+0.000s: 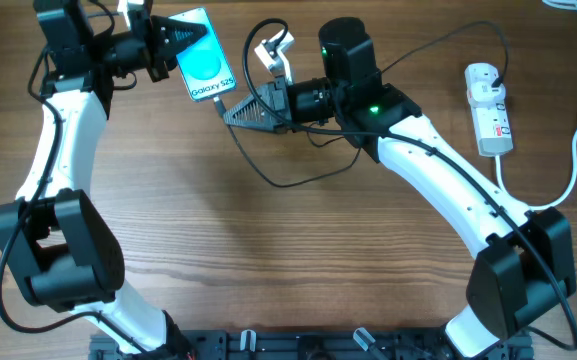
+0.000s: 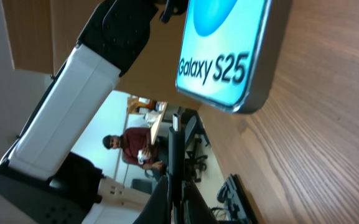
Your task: Plug charger to phone and switch on socket
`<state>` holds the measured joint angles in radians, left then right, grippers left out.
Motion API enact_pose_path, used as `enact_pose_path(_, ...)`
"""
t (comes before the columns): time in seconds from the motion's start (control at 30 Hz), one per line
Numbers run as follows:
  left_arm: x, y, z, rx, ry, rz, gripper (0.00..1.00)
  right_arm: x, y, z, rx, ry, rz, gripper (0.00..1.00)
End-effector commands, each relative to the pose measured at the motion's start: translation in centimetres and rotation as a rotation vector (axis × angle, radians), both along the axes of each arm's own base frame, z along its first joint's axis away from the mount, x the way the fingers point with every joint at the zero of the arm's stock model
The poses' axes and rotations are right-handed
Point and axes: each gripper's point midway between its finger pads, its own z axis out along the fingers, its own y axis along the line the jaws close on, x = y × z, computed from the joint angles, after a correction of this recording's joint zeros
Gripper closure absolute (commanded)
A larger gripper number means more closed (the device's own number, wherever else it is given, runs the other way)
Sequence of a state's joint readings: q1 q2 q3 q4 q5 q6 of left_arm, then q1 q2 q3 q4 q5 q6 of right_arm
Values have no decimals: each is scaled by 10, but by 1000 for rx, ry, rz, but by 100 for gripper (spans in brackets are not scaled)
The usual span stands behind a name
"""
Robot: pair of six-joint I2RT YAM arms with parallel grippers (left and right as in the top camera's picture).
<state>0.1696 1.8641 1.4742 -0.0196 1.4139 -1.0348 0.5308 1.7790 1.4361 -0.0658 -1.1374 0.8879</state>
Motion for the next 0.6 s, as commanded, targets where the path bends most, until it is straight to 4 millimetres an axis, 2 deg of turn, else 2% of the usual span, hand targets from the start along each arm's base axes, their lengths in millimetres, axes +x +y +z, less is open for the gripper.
enact_pose_path(0.0,-4,2,16,-1,-10,13,96,-2,-2,6,23,-29,29,96)
enact_pose_path(0.57,-10,0,19,-28,25,-24,96,21,-2,-3,-32,-27,-110,96)
